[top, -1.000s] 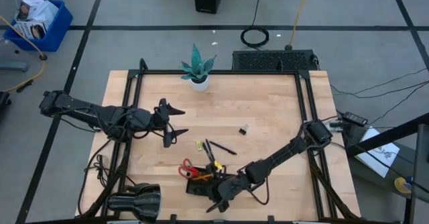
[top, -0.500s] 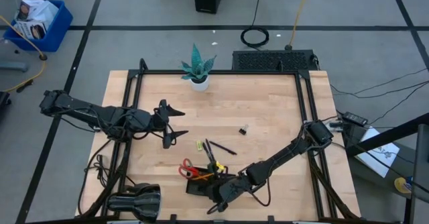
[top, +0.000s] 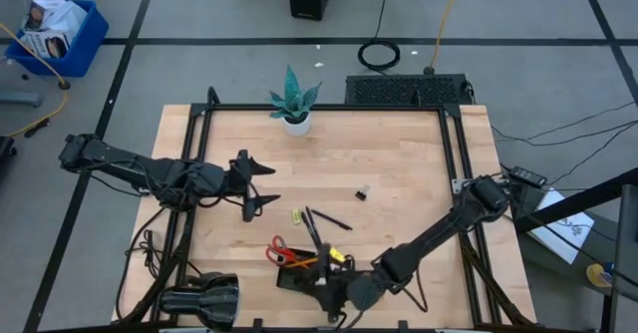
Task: Pick and place office supplies into organizer
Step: Put the black pen into the black desk organizer
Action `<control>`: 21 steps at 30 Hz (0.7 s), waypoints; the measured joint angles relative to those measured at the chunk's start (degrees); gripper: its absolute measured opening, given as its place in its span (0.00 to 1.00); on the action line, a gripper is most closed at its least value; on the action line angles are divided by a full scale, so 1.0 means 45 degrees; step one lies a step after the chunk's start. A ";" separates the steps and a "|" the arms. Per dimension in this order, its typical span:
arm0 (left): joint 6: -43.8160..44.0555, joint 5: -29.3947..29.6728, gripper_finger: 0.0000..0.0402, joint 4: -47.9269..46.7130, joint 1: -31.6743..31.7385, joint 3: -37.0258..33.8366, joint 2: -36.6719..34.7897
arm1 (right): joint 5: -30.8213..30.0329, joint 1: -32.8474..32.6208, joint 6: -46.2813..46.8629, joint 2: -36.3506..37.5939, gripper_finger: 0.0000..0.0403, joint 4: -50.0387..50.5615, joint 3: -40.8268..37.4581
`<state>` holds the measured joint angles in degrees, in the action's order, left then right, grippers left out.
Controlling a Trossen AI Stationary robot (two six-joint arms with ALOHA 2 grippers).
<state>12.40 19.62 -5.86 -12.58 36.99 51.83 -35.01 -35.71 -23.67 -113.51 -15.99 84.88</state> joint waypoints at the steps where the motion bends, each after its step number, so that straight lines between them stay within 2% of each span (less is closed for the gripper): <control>1: 0.0123 -0.0003 0.87 -0.0019 0.0000 -0.0002 0.0016 | -0.0552 -0.0062 -0.0087 0.0126 0.33 0.0180 -0.0005; 3: 0.0282 -0.0041 0.87 0.0024 0.0000 0.0000 0.0072 | -0.1252 -0.0226 -0.0207 0.0465 0.33 0.0714 -0.0005; 7: 0.0344 -0.0129 0.87 -0.0017 0.0000 -0.0005 0.0369 | -0.1479 -0.0393 0.0678 0.1120 0.33 0.1616 -0.0173; 11: 0.0373 0.0016 0.87 0.0001 0.0004 -0.0003 0.0676 | -0.1549 -0.0412 0.1836 0.2033 0.33 0.1270 -0.1733; 14: 0.0597 0.0046 0.87 0.0026 0.0073 -0.0005 0.0908 | -0.1557 -0.0363 0.2481 0.2989 0.33 -0.0124 -0.3769; 18: 0.0634 0.0087 0.87 0.0044 0.0073 -0.0001 0.1267 | -0.1651 -0.0161 0.2646 0.4768 0.33 -0.3416 -0.6979; 21: 0.0576 0.0087 0.87 0.0081 0.0073 -0.0005 0.1563 | -0.2225 0.0092 0.2940 0.6043 0.33 -0.5394 -0.9264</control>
<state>15.00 20.01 -5.49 -12.25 36.97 58.87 -45.03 -35.29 -10.45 -86.32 -40.27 43.19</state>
